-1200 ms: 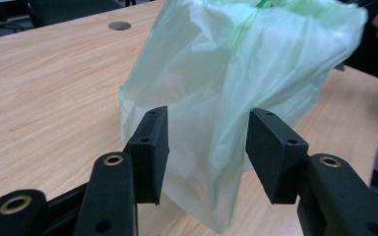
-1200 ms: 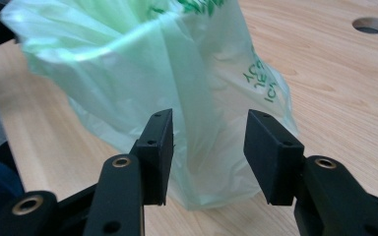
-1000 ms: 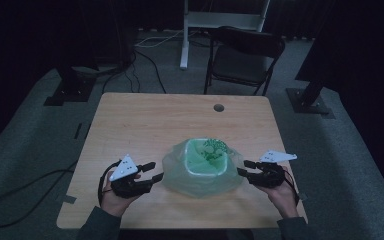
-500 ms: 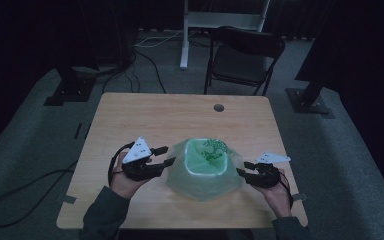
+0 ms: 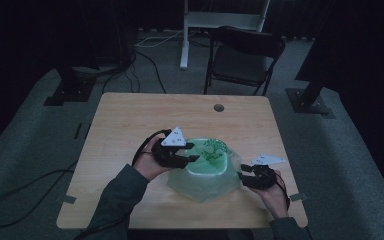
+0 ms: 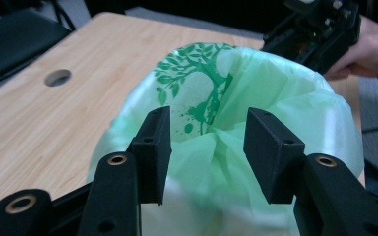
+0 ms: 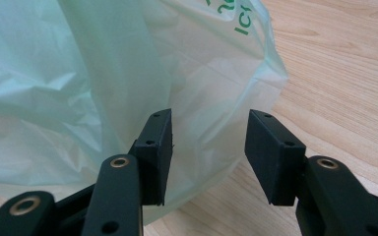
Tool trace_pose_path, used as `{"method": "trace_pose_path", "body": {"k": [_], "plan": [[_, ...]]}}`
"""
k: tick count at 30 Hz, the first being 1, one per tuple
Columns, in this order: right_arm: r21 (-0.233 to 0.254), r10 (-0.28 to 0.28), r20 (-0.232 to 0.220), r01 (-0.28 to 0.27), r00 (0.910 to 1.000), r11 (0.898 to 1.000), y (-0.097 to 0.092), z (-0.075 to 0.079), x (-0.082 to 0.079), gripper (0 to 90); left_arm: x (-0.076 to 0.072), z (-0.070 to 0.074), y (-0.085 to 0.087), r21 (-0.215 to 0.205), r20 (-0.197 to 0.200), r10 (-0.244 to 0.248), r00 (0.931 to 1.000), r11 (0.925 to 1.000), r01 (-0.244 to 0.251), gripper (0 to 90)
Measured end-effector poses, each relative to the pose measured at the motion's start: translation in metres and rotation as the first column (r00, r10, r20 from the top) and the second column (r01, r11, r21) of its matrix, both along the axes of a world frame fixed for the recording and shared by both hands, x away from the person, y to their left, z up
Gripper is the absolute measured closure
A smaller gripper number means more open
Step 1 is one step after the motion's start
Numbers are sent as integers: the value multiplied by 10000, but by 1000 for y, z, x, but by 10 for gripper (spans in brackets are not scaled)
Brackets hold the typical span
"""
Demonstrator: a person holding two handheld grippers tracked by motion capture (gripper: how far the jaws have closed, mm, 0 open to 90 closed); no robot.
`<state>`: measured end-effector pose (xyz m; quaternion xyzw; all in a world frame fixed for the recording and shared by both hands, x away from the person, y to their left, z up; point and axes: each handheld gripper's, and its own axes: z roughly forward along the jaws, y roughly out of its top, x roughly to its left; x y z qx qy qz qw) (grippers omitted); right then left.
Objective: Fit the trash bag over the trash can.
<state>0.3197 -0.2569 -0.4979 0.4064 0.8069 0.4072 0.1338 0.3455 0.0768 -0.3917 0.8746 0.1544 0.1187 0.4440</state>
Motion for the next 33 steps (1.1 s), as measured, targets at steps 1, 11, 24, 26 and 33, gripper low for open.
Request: {"method": "trace_pose_path", "body": {"k": [1, 11, 24, 26, 33], "plan": [[0, 0, 0, 0, 10000, 10000, 0, 0, 0, 530, 2, 0, -4, 234, -7, -110, 9999, 9997, 110, 540], [38, -4, -3, 4, 10000, 10000, -2, 0, -1, 528, 12, 0, -26, 2076, -454, -862, 9952, 9737, 938, 531], [57, 32, -38, -32, 10000, 10000, -2, 1, -2, 525, 18, -2, -46, 4069, -610, -1067, 9924, 9052, 1223, 517], [83, 14, -41, -14, 10000, 10000, -2, 1, -2, 525, 21, -2, -48, 4248, -644, -1073, 9921, 8967, 1246, 519], [121, 20, -19, -20, 10000, 9999, -2, 1, -2, 524, 22, -6, -56, 4934, -670, -1104, 9916, 8602, 1291, 518]]}}
